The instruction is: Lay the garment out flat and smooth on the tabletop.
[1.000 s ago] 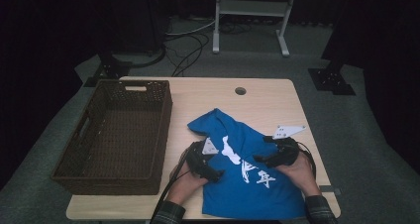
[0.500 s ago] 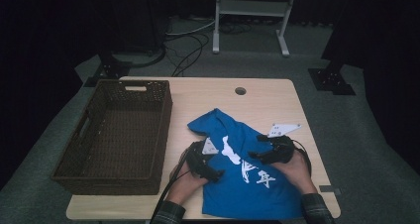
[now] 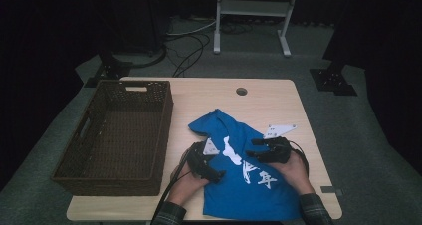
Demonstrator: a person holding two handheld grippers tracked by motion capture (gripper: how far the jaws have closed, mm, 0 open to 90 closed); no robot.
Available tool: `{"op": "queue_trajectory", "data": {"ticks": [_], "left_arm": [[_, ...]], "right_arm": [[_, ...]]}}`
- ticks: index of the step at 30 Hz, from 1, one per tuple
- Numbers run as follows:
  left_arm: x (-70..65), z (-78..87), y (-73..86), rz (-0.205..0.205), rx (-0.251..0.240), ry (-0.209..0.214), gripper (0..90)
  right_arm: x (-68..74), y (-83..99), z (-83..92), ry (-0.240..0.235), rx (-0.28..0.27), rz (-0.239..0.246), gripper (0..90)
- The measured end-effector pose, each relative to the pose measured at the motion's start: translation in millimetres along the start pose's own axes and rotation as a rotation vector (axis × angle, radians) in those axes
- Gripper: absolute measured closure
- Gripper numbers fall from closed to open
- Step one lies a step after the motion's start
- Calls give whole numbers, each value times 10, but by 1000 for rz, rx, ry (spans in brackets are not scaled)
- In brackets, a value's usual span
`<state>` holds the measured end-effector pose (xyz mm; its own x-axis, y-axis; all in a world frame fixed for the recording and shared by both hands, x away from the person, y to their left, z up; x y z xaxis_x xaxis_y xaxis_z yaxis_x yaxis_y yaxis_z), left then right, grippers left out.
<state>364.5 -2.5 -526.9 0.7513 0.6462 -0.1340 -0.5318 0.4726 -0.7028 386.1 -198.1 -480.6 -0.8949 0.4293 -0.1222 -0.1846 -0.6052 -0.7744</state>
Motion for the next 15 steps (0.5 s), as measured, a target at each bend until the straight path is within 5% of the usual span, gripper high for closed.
{"op": "queue_trajectory", "data": {"ticks": [15], "left_arm": [[1,0,0,0,0,0,3]], "right_arm": [[82,33,-145,-30,22,8,656]]}}
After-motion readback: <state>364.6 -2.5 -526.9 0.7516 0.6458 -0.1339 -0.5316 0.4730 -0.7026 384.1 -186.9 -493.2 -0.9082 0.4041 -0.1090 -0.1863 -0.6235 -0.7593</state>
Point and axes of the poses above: each handheld gripper's, and its own axes: z roughly backward along the jaws, y roughly out of its underside, x roughly to its left, the point moved 6 cm from there along -z, roughly forward along the jaws, and after that the axes turned 12 degrees about z, right-handed, at the moved point
